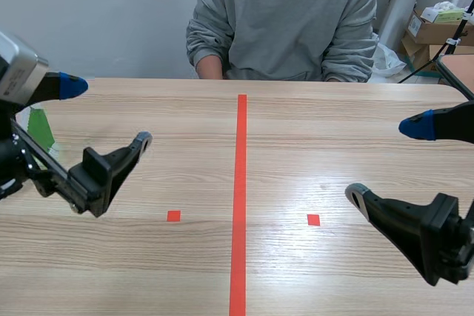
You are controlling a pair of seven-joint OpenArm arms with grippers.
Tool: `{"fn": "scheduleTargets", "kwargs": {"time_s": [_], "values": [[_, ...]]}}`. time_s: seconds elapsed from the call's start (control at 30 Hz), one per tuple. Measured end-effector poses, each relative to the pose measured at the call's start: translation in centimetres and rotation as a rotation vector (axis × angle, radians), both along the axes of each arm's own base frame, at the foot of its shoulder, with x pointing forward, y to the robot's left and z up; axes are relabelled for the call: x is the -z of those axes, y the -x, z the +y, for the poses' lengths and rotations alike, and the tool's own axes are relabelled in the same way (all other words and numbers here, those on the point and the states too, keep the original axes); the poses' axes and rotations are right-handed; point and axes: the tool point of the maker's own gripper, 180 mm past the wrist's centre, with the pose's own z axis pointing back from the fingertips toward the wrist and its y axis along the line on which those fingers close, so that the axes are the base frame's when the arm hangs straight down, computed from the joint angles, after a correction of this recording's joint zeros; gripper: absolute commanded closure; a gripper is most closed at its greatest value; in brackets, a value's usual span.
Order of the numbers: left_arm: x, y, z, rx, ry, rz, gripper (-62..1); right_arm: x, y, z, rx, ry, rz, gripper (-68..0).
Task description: Do the leaf sorting experiment
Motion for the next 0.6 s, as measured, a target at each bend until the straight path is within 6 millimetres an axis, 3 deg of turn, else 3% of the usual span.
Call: {"fn": "scheduleTargets", "kwargs": {"time_s": [0.3, 0.6], "values": [[-1.9, 3.1, -0.5, 0.012, 0.071, 0.028, -62.3, 0.0, 0.0, 0.0, 0.000, 0.000, 0.000, -65.5], [-1.0, 5.4, -0.4, 0.015, 0.084, 0.104, -62.3, 0.0, 0.0, 0.0, 0.000, 0.000, 0.000, -65.5]]}}
